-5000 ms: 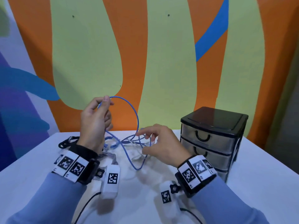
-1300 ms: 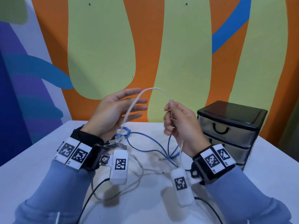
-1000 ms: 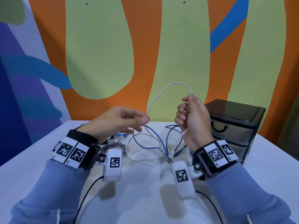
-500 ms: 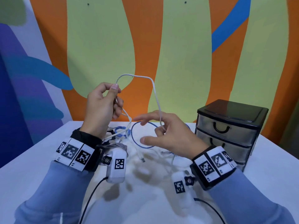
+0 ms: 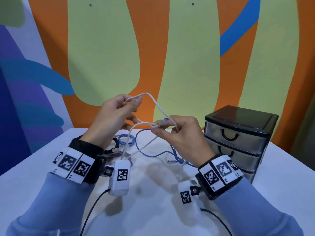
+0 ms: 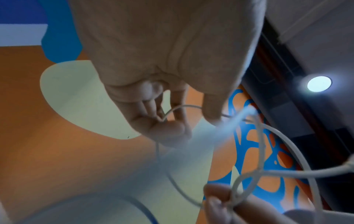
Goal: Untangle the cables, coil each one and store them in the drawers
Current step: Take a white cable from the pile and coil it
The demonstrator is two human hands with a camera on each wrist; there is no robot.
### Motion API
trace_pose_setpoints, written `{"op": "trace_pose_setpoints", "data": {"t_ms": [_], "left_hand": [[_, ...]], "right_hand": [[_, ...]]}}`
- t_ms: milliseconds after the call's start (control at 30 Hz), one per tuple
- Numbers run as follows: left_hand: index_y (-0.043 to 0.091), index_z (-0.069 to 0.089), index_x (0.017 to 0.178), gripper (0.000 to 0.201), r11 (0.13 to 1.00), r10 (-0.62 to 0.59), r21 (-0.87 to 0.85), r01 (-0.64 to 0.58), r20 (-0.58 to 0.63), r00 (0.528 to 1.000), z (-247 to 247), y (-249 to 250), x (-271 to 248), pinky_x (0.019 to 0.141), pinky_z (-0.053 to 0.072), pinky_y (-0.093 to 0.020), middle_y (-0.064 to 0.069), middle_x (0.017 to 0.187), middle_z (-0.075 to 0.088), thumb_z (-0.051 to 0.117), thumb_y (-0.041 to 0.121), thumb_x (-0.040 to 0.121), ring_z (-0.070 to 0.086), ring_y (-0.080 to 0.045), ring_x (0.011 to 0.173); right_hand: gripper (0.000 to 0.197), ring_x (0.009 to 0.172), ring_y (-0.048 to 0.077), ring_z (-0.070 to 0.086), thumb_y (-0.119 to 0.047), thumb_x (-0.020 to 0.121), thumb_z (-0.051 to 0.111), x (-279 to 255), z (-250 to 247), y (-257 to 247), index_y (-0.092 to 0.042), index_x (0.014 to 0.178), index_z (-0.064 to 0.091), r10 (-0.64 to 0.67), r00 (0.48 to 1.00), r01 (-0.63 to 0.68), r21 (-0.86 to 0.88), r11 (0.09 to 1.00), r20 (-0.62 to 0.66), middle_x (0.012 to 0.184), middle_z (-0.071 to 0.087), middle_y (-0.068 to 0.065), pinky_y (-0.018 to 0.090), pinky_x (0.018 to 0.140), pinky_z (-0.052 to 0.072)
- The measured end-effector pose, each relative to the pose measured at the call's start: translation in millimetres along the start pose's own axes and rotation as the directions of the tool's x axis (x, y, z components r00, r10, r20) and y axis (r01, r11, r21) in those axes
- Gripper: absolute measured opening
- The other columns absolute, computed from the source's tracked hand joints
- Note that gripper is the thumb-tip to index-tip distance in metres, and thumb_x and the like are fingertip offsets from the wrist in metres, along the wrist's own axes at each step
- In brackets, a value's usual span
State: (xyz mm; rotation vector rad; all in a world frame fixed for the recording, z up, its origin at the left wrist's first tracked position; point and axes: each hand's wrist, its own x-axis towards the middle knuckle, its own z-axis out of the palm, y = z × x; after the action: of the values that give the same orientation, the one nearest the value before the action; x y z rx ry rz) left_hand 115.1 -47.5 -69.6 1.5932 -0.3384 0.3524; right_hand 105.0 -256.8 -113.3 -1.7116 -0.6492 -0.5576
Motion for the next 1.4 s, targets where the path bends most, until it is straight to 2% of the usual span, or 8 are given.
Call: {"op": "trace_pose_setpoints", "data": {"t_ms": [133,300,400,600,933,1033,1167,1400], "left_hand": [[0.019,0.074,0.111,0.049,0.998,-0.058,0.001,0.058,0.130,0.990,2,8,-8,0.061,0.050,-0.035,-0.008,0.099,0.070,0.085,0.056,0.080,0.066,-0.024,0.073],[0.028,0.055,0.138,0.073,0.993,-0.114,0.000,0.115,0.085,0.990,7,6,-7,0.059,0.058,-0.031,-0.011,0.116,0.068,0.091,0.029,0.074,0.072,-0.026,0.076],[0.024,0.055,0.138,0.083,0.983,-0.166,0.114,0.147,0.188,0.968,8,5,-11,0.067,0.055,-0.034,-0.008,0.096,0.078,0.098,0.022,0.067,0.073,-0.024,0.072],[0.020,0.072,0.124,0.045,0.966,-0.214,0.213,0.149,0.325,0.921,11,10,-16,0.050,0.038,-0.021,-0.015,0.096,0.081,0.089,0.019,0.082,0.058,-0.015,0.057],[0.003,0.074,0.104,0.023,0.990,-0.116,-0.064,0.124,0.106,0.988,14,-3,-8,0.066,0.049,-0.027,-0.006,0.074,0.067,0.077,-0.011,0.086,0.067,-0.019,0.074],[0.007,0.079,0.107,0.022,0.994,-0.093,-0.063,0.093,0.010,0.996,5,-3,-5,0.062,0.048,-0.023,0.002,0.070,0.055,0.077,-0.004,0.088,0.063,-0.007,0.066],[0.011,0.084,0.097,0.029,0.987,-0.161,0.044,0.156,0.167,0.973,4,2,-10,0.067,0.049,-0.027,-0.011,0.090,0.066,0.084,0.030,0.076,0.056,-0.018,0.080],[0.006,0.079,0.084,0.012,0.977,-0.210,0.041,0.208,0.301,0.930,6,-3,-10,0.063,0.048,-0.028,-0.016,0.078,0.062,0.085,0.013,0.075,0.056,-0.021,0.069]], "right_hand": [[0.010,0.060,0.012,0.048,-0.019,0.087,0.085,4,-2,4,-0.029,0.090,0.086,-0.032,0.997,0.021,-0.141,0.990,-0.077,0.072,0.066,-0.001,0.021,0.057,0.034],[0.012,0.058,0.007,0.048,-0.015,0.084,0.086,5,-6,4,-0.024,0.092,0.087,-0.045,0.987,0.016,-0.186,0.982,-0.152,0.063,0.058,-0.008,0.015,0.057,0.034],[0.012,0.057,0.007,0.044,-0.016,0.084,0.087,5,-8,3,-0.023,0.093,0.087,-0.018,0.988,-0.004,-0.141,0.990,-0.154,0.063,0.058,-0.002,0.018,0.058,0.036],[0.017,0.059,0.008,0.044,-0.015,0.083,0.086,4,-6,2,-0.025,0.096,0.086,0.069,0.994,-0.075,-0.061,0.995,-0.089,0.068,0.061,0.008,0.016,0.061,0.038],[0.018,0.054,0.009,0.038,-0.020,0.088,0.083,1,-9,-8,-0.022,0.106,0.084,0.098,0.995,-0.097,0.080,0.992,-0.010,0.062,0.047,0.000,0.016,0.057,0.036],[0.013,0.079,0.019,0.071,-0.018,0.090,0.082,2,-11,-5,-0.018,0.103,0.085,0.084,0.996,-0.085,0.108,0.991,0.014,0.087,0.079,0.001,0.030,0.076,0.059],[0.014,0.103,0.018,0.076,-0.014,0.090,0.081,2,-9,-2,-0.011,0.104,0.084,0.066,0.998,-0.065,0.116,0.991,-0.008,0.099,0.082,0.001,0.043,0.097,0.059],[0.012,0.065,0.022,0.045,-0.029,0.089,0.083,4,-7,0,-0.026,0.100,0.086,0.063,0.998,-0.060,0.076,0.995,-0.030,0.084,0.067,0.027,0.036,0.061,0.040]]}}
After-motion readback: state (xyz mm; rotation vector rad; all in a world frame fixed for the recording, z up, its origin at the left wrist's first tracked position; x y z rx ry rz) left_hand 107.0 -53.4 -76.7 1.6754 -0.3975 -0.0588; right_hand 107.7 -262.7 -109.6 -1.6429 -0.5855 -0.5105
